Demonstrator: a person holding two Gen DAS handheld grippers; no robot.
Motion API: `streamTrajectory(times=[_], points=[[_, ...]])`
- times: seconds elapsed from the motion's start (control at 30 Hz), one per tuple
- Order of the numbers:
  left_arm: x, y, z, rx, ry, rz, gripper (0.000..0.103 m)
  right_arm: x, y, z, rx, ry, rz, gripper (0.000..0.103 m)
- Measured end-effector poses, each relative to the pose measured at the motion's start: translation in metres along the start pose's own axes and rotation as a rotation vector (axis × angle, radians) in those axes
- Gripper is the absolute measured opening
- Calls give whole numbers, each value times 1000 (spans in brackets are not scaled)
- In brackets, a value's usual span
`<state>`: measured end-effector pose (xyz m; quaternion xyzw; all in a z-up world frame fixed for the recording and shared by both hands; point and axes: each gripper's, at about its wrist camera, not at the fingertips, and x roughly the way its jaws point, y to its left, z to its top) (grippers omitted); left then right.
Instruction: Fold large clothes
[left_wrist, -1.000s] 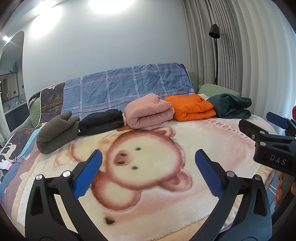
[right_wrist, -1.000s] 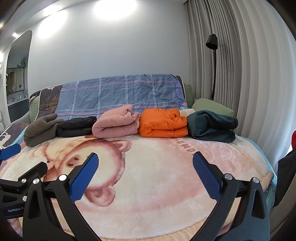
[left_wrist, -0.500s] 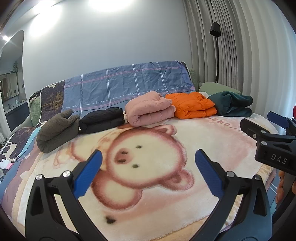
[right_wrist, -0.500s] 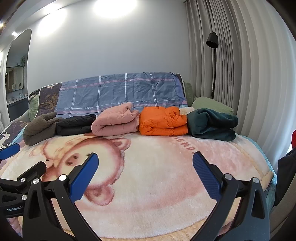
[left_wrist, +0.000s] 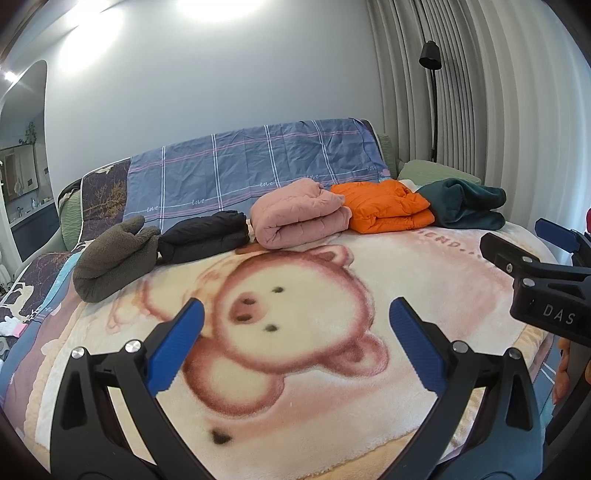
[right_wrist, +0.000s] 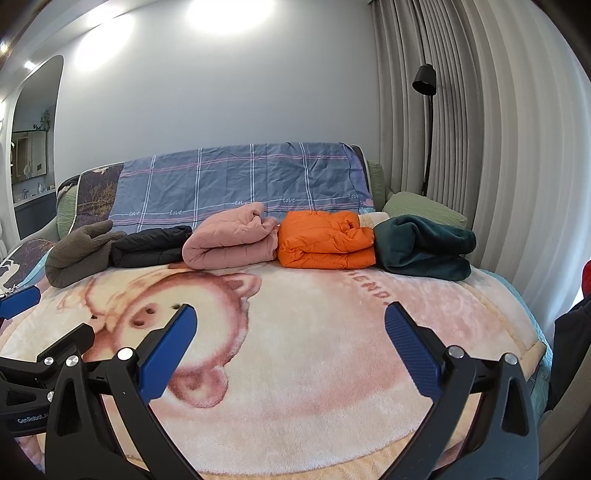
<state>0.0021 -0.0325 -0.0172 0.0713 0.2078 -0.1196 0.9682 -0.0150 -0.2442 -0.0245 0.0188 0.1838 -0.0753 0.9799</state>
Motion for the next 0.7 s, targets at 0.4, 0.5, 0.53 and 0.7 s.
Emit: streamTrajectory(times=[0.4,0.5,0.53,0.7], points=[[2,2,-1,-1,4,0,101,2,-1,0,-2,4,1,102],[2,2,-1,-1,5,0,101,2,-1,0,-3,4,1,102],[2,4,-2,-1,7,0,101,2,-1,0,-2,4,1,102],[4,6,-4,-2,11,0,101,2,-1,-2,-3,6,0,102]])
